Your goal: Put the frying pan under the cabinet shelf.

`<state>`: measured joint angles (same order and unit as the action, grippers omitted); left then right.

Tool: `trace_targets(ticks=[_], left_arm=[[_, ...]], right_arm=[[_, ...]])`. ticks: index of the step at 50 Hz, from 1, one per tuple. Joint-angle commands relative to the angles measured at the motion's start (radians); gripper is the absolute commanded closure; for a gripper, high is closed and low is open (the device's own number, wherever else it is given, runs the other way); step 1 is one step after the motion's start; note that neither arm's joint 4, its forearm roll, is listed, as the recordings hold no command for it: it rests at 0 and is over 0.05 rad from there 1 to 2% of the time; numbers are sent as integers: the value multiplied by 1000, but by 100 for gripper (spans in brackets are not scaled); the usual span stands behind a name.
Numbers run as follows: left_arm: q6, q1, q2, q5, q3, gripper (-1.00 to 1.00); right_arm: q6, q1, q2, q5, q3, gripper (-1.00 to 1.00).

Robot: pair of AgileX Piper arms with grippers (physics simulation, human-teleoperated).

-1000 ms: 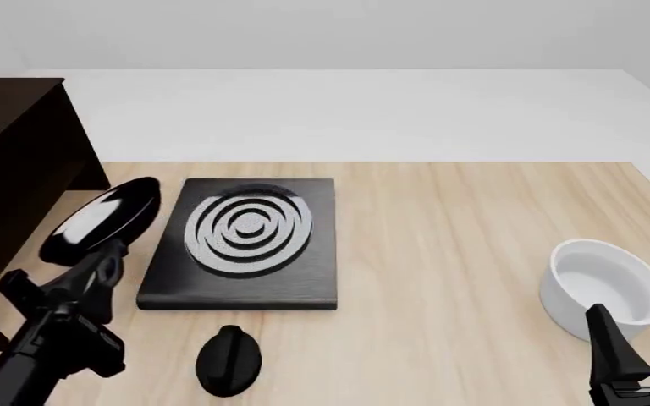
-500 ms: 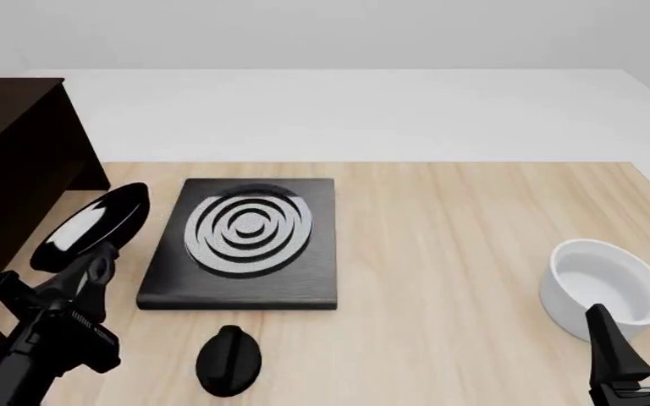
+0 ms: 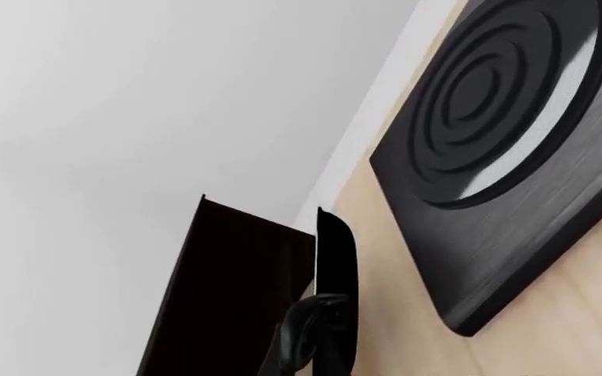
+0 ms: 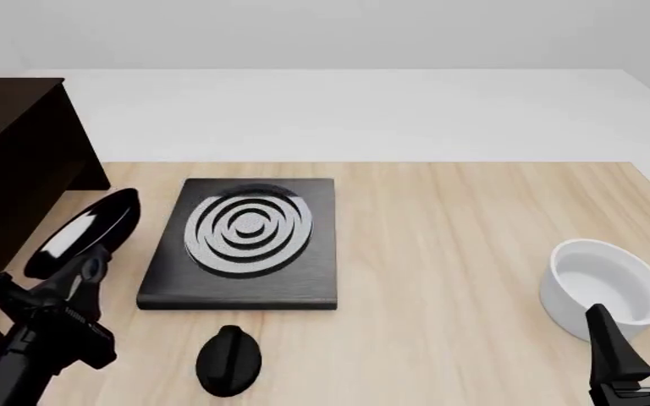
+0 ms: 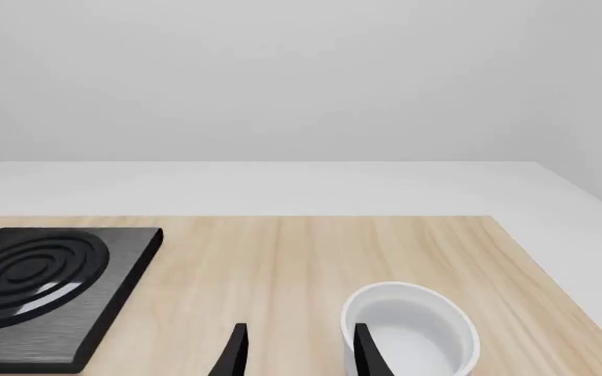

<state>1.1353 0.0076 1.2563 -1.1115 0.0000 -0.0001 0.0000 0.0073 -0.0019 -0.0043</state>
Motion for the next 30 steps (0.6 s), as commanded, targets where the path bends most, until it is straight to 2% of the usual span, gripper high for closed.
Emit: trace_targets(ticks=[1,5,30], left_arm=[[0,28,10,-40,0,100],[-6,37,36,-62,0,100],[-29,108,-35,4,0,100]], right_arm=[[0,0,0,0,0,-100],[0,0,0,0,0,-100],[0,0,0,0,0,-100]])
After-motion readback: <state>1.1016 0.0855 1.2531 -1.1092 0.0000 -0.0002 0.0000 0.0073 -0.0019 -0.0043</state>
